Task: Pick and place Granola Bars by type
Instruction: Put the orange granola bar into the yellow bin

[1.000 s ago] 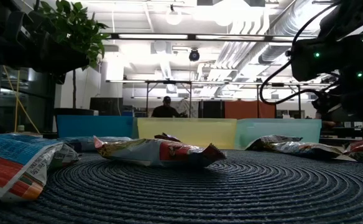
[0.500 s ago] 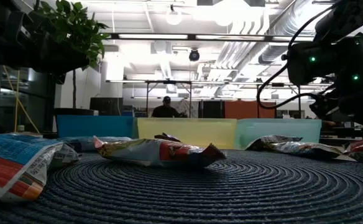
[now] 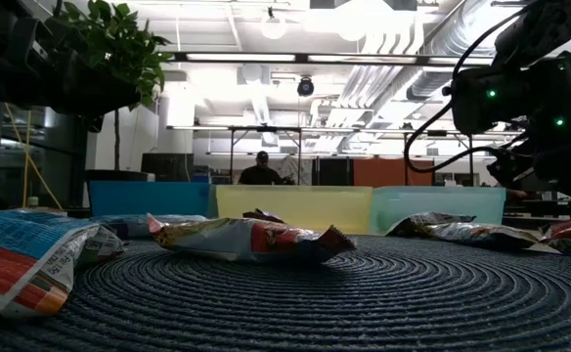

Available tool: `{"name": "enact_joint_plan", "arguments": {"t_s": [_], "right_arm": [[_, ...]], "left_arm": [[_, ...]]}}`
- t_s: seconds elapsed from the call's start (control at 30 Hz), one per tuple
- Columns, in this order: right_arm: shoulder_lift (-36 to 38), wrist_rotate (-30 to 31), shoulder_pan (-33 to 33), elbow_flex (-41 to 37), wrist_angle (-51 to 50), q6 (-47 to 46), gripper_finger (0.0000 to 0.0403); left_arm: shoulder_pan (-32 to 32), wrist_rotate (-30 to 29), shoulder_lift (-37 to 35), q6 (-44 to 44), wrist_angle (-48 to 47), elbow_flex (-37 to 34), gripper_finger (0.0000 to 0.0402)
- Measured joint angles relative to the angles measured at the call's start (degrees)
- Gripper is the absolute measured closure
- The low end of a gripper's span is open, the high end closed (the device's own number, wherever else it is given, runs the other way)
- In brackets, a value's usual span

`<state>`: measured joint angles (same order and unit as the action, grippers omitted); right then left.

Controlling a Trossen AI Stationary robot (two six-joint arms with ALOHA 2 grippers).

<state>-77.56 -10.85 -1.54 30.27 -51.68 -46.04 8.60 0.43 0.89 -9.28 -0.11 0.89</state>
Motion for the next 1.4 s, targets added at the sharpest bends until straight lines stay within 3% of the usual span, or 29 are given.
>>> {"name": "enact_joint_plan", "arguments": {"t_s": [0.63,0.97,1.13,1.4], "right_arm": [[0.37,-1.18,0.0,0.03,0.22,-0.17,0.0333],[6.59,-0.08,0.04,4.38,4.8,-0.95,0.0336],[9.36,-0.18,0.07,8.01,11.0,0.85,0.0337],[11.65,-1.22,0.06,14.15,30.8,5.69,0.0337]], "left_arm": [[0.01,0.02,0.0,0.0,-0.01,0.0,0.0319],[0.01,0.01,-0.01,0.01,-0.01,-0.01,0.0319],[0.01,0.02,-0.01,0.01,-0.01,-0.01,0.0319],[0.02,0.02,-0.02,0.0,-0.01,-0.01,0.0319]]}}
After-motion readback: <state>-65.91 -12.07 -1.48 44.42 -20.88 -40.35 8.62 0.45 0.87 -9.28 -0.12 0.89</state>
